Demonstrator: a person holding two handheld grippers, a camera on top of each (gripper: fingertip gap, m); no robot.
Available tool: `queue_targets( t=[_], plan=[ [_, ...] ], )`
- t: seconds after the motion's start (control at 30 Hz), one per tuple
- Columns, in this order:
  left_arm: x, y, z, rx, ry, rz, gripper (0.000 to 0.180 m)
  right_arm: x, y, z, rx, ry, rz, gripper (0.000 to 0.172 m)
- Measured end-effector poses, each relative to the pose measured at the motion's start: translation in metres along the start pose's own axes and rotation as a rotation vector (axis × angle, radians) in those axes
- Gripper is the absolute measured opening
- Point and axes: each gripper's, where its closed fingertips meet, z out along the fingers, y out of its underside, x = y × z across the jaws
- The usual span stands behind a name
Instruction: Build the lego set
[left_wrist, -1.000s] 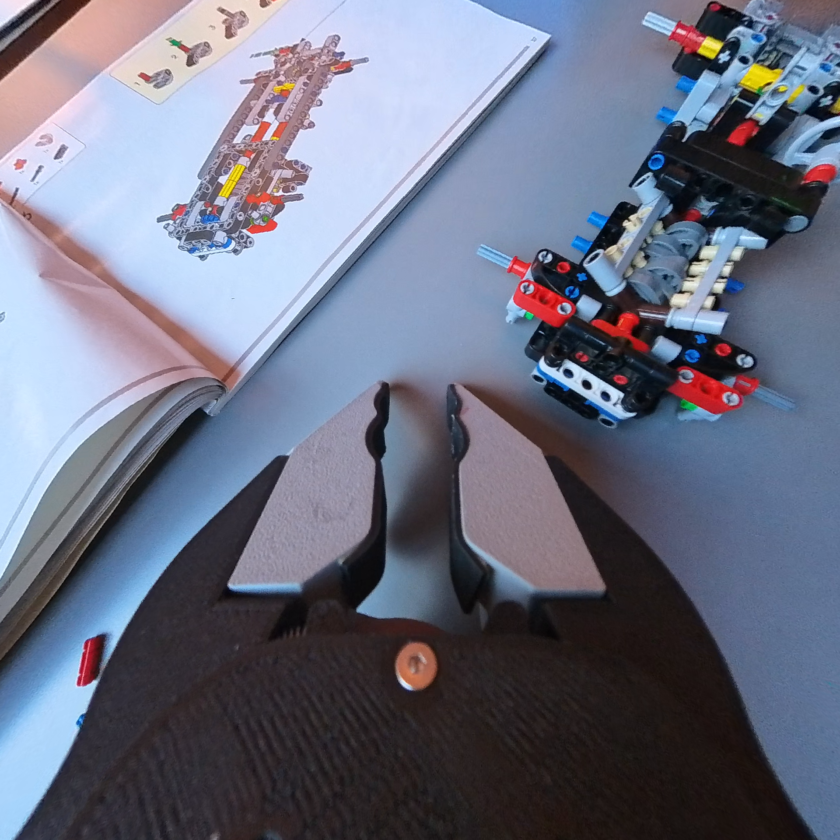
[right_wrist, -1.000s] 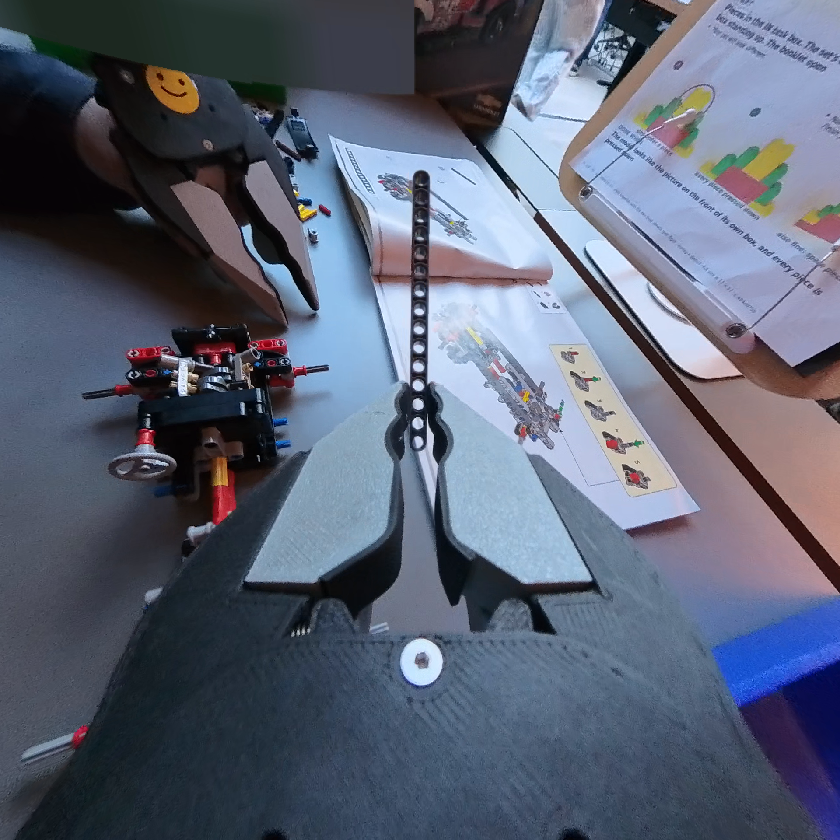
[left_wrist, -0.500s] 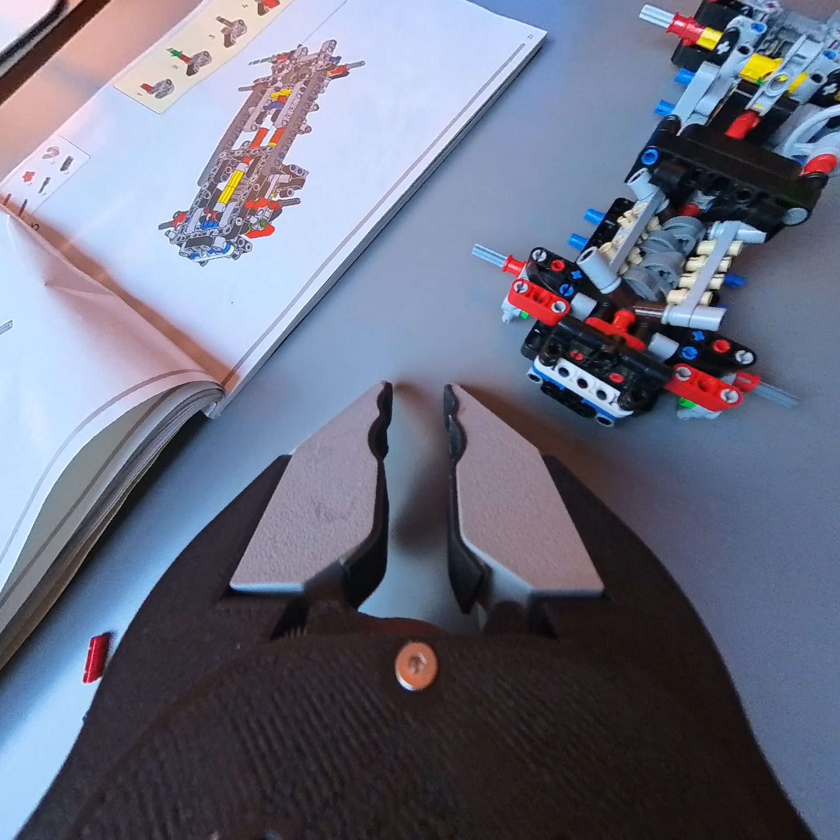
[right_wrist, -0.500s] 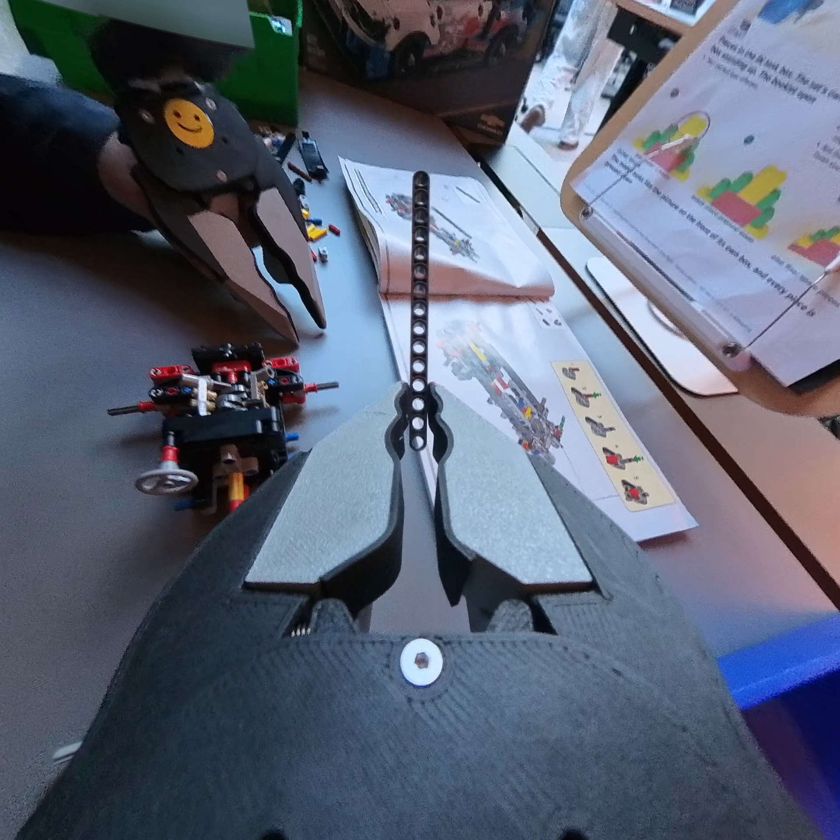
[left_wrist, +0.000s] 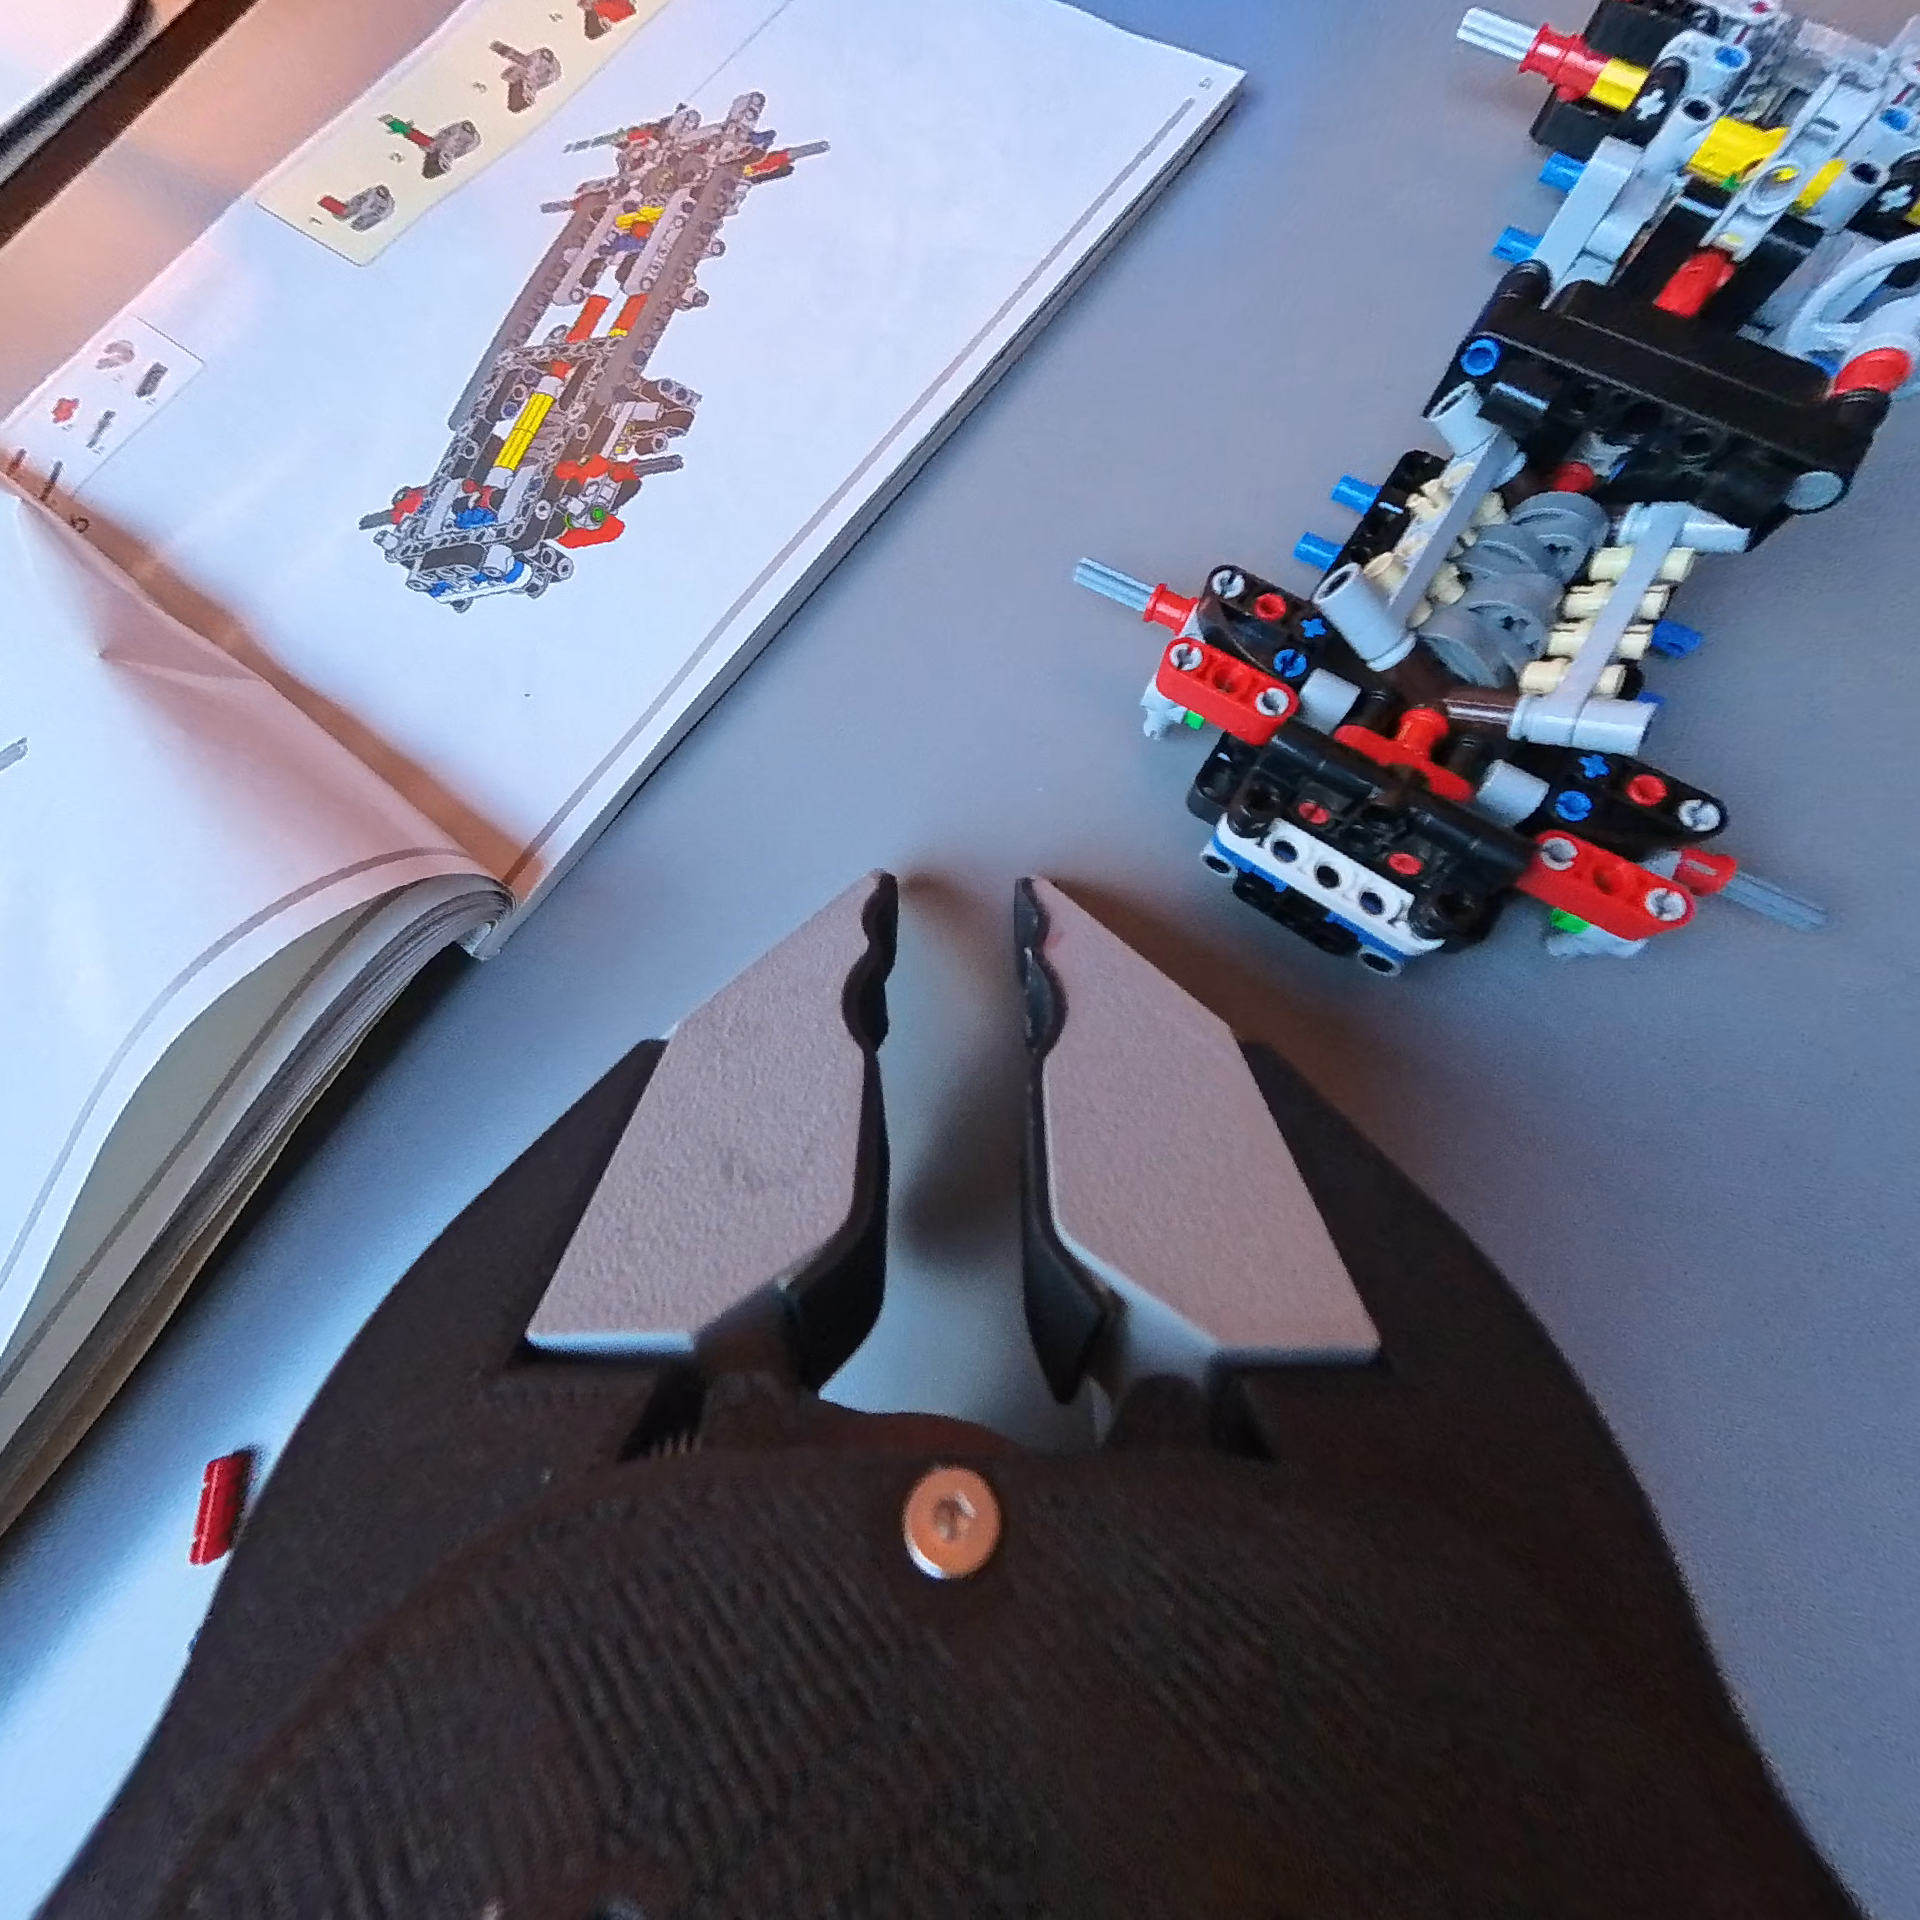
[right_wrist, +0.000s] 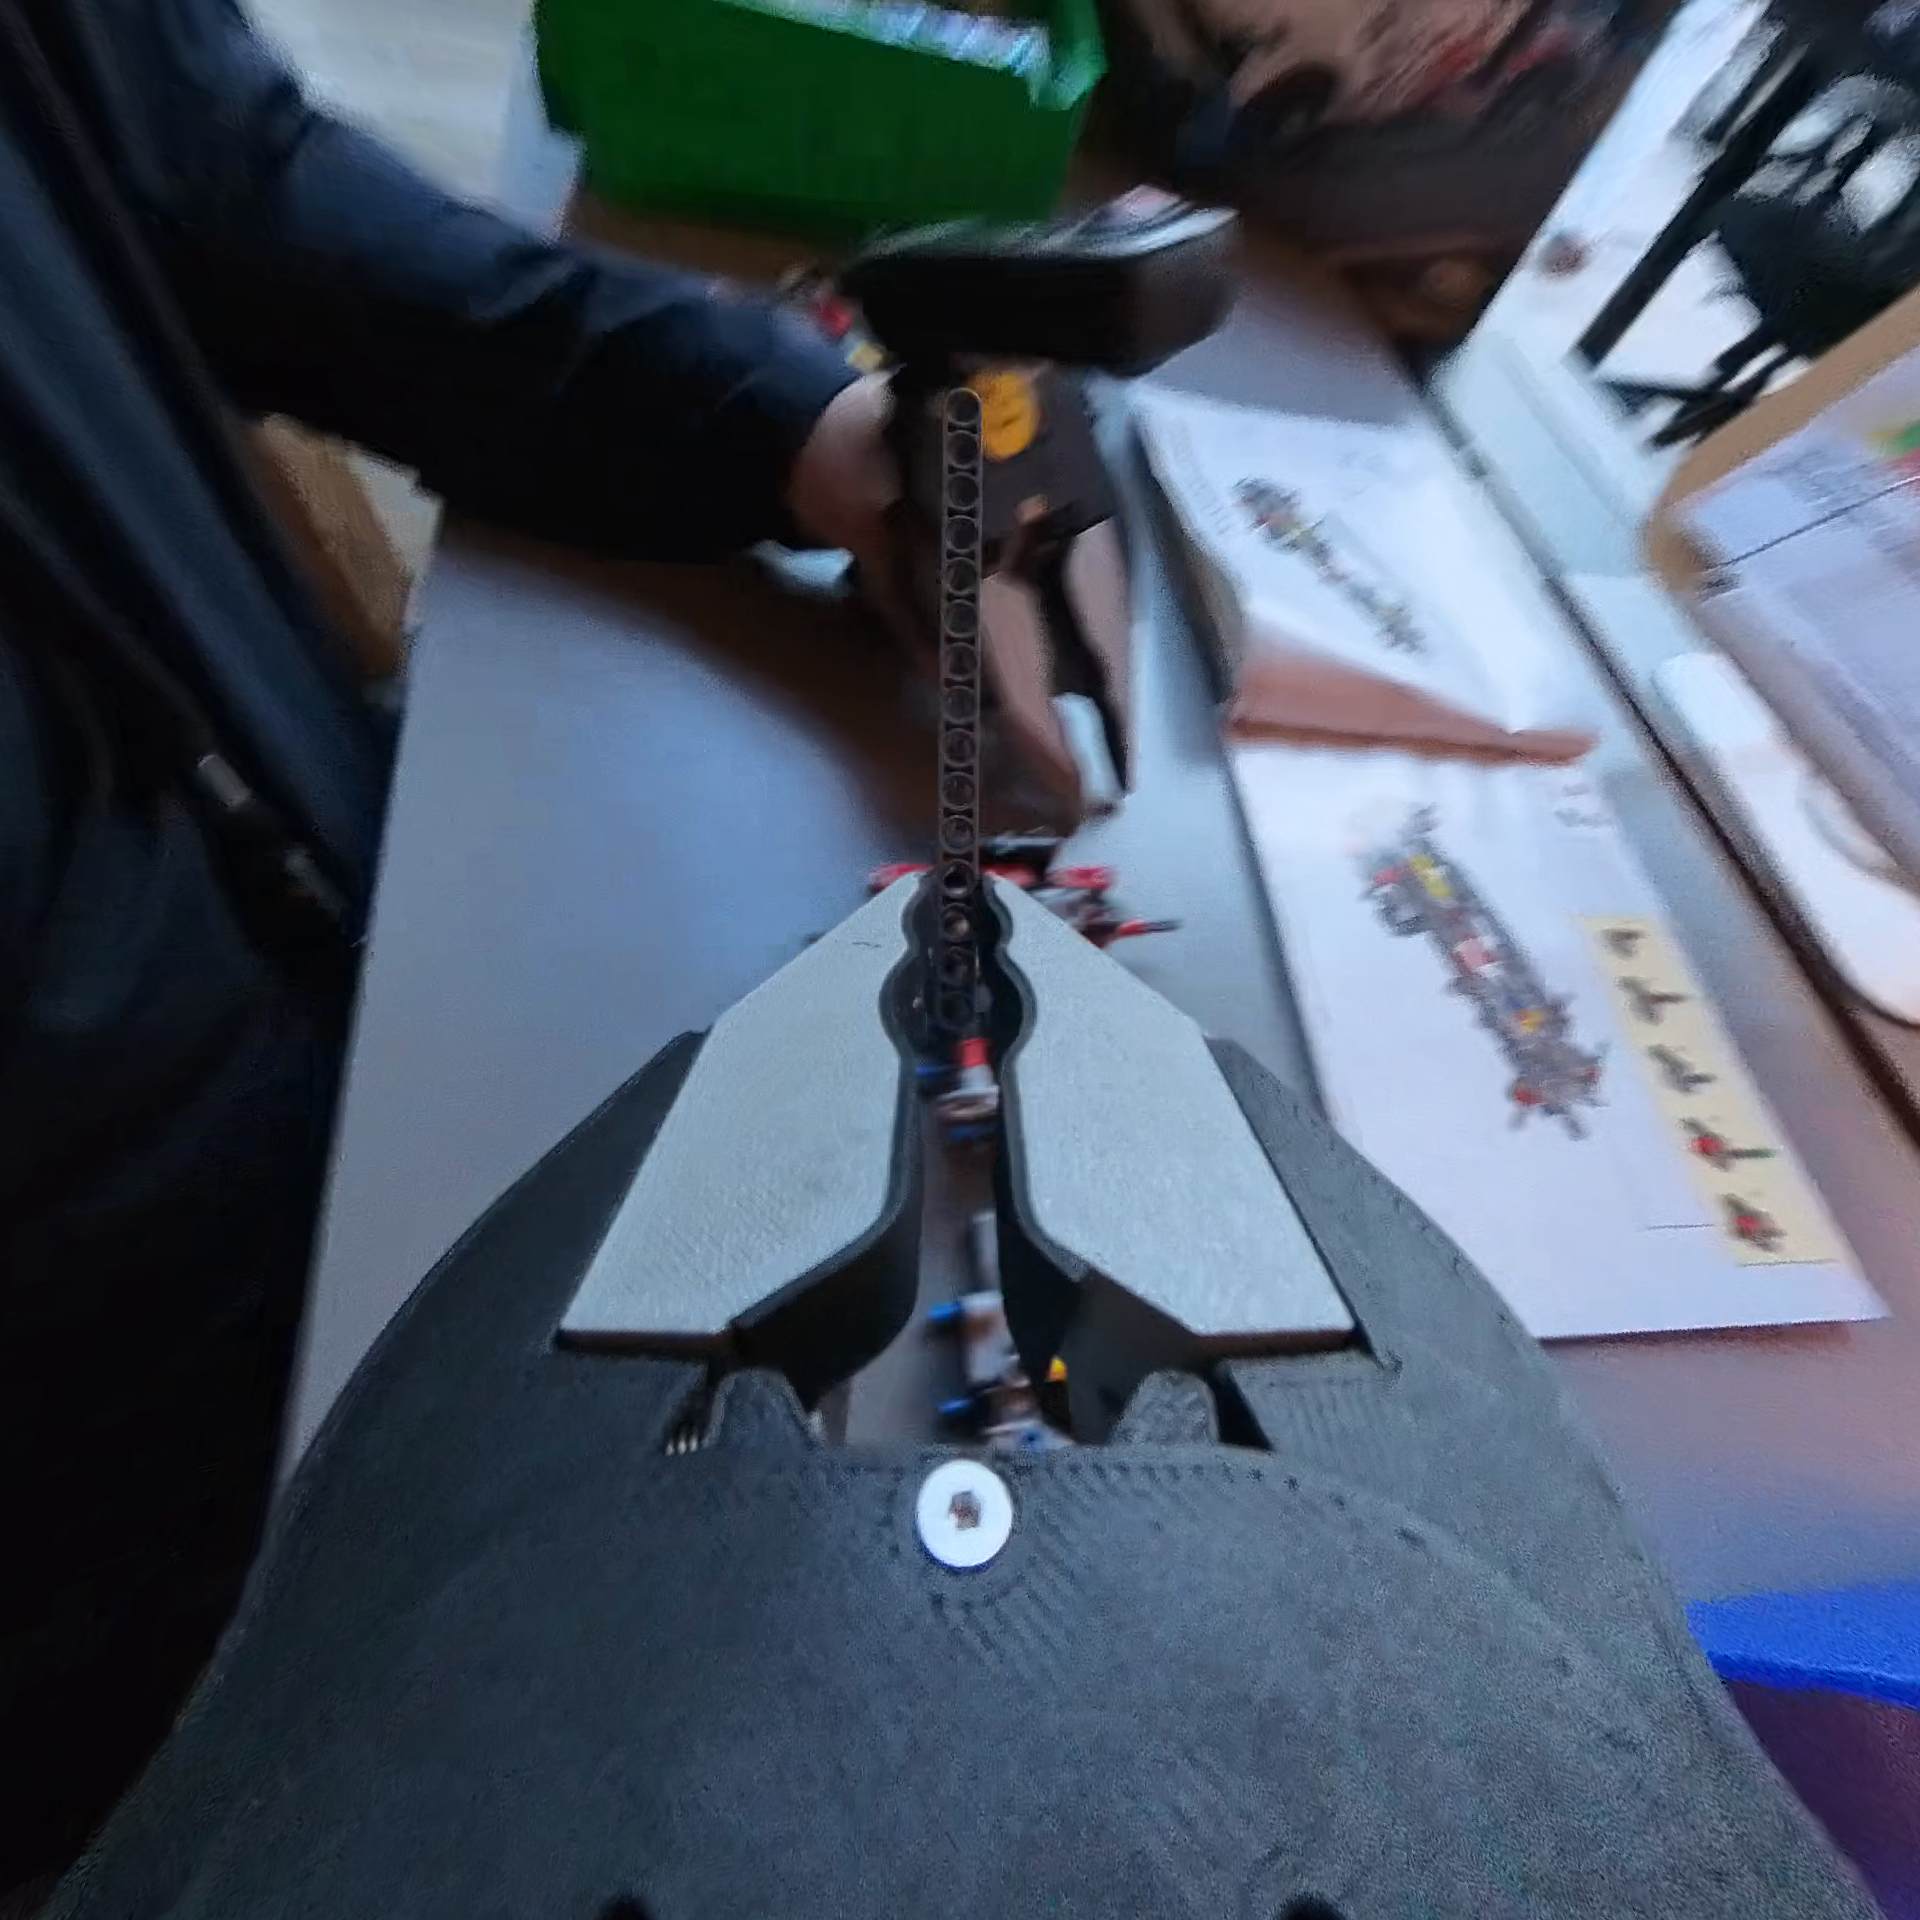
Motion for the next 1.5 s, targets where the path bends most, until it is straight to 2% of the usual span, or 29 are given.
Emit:
queue_targets(
  t=[0.13, 0.3, 0.37, 0.5, 0.67, 0.93, 1.1, 1.27, 1.37, 1.5],
  plan=[
    [0.001, 0.0, 0.0, 0.001, -0.006, 0.013, 0.019, -0.068, 0.026, 0.023, -0.221, -0.15, 0.016, 0.004],
    [0.0, 0.0, 0.0, 0.0, 0.0, 0.002, 0.02, -0.101, 0.082, 0.077, -0.5, -0.086, -0.065, 0.006],
    [0.0, 0.001, -0.001, 0.0, 0.004, 0.0, 0.022, -0.101, 0.072, 0.086, -0.417, -0.041, -0.066, 0.006],
    [0.0, 0.001, -0.001, 0.0, 0.009, -0.004, 0.022, -0.092, 0.067, 0.071, -0.375, -0.015, 0.019, 0.02],
    [0.001, 0.002, -0.001, 0.0, 0.018, 0.0, 0.021, -0.059, 0.062, 0.04, -0.342, 0.102, 0.013, 0.02],
    [0.002, 0.002, -0.002, 0.0, 0.028, 0.006, 0.02, 0.004, 0.078, -0.004, -0.365, 0.274, 0.035, 0.021],
    [0.01, 0.002, -0.002, 0.003, 0.054, 0.057, 0.013, 0.031, 0.105, -0.047, -0.374, 0.318, 0.154, 0.021],
    [0.025, 0.004, -0.006, 0.016, 0.145, 0.153, 0.02, 0.042, 0.14, -0.08, -0.39, 0.335, 0.278, 0.022],
    [0.034, 0.005, -0.011, 0.033, 0.185, 0.246, 0.024, 0.037, 0.161, -0.083, -0.411, 0.31, 0.339, 0.025],
    [0.047, 0.007, -0.016, 0.052, 0.248, 0.32, 0.036, 0.028, 0.174, -0.075, -0.399, 0.272, 0.373, 0.029]
  ],
)
